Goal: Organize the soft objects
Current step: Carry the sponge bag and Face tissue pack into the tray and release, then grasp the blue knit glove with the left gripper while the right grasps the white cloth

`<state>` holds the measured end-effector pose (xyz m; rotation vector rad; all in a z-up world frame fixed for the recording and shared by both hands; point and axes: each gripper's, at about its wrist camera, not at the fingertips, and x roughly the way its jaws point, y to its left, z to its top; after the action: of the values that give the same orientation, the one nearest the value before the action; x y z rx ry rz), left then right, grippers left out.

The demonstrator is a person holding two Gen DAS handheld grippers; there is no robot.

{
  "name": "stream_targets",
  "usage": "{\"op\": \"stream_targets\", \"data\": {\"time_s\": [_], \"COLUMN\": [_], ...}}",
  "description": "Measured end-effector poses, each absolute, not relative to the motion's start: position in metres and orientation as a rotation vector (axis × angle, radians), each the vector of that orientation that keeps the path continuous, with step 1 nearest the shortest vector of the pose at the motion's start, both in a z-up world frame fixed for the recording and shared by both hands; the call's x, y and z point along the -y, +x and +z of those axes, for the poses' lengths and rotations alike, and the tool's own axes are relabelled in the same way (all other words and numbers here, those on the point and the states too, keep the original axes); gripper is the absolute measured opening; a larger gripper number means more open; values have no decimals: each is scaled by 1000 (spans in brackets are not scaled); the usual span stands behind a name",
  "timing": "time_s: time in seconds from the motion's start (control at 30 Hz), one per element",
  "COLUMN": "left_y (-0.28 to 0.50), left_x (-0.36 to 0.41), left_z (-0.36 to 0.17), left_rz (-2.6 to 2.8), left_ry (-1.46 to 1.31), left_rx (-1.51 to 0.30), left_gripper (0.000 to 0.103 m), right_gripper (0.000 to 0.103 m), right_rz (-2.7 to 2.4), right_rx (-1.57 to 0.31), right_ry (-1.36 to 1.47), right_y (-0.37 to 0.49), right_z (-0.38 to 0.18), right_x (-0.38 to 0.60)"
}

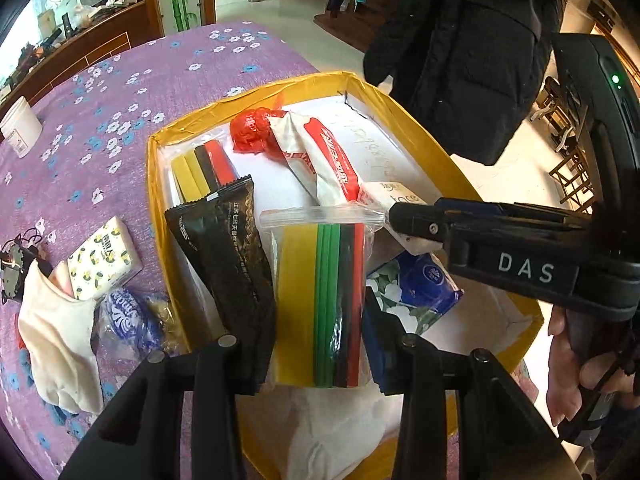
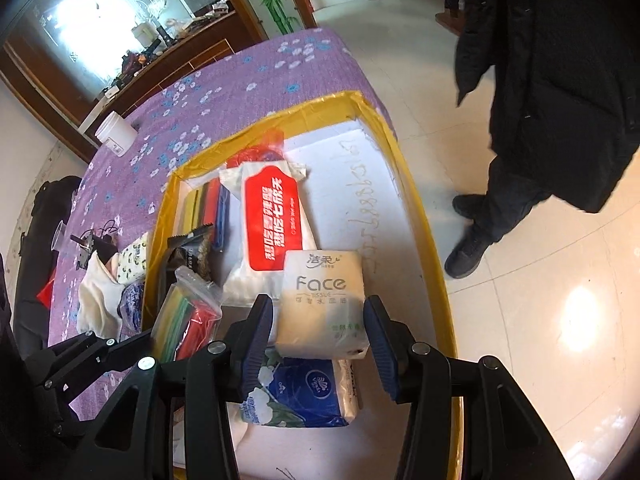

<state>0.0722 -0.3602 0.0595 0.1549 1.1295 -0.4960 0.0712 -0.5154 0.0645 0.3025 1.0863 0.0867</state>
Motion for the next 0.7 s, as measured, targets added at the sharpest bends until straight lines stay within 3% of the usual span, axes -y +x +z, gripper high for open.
{"op": "stream_targets", "data": {"time_s": [0.2,0.47,0.7], "left_y": [67,52,38], "left_x": [348,321,253], "left_z": [67,87,106], "left_rz": [-490,-475,-376], "left_ry": [128,100,40], "left_rx": [-1113,-1068,-1029], "left_gripper": [53,54,54], "right_gripper": [51,52,54], "right_rz": [95,199,338], "right_rx": [-1040,-1019,-1068], "right_ry": [274,244,223], "right_y": [70,75,86], "right_z": [87,109,102], "right_x": [502,462,400]}}
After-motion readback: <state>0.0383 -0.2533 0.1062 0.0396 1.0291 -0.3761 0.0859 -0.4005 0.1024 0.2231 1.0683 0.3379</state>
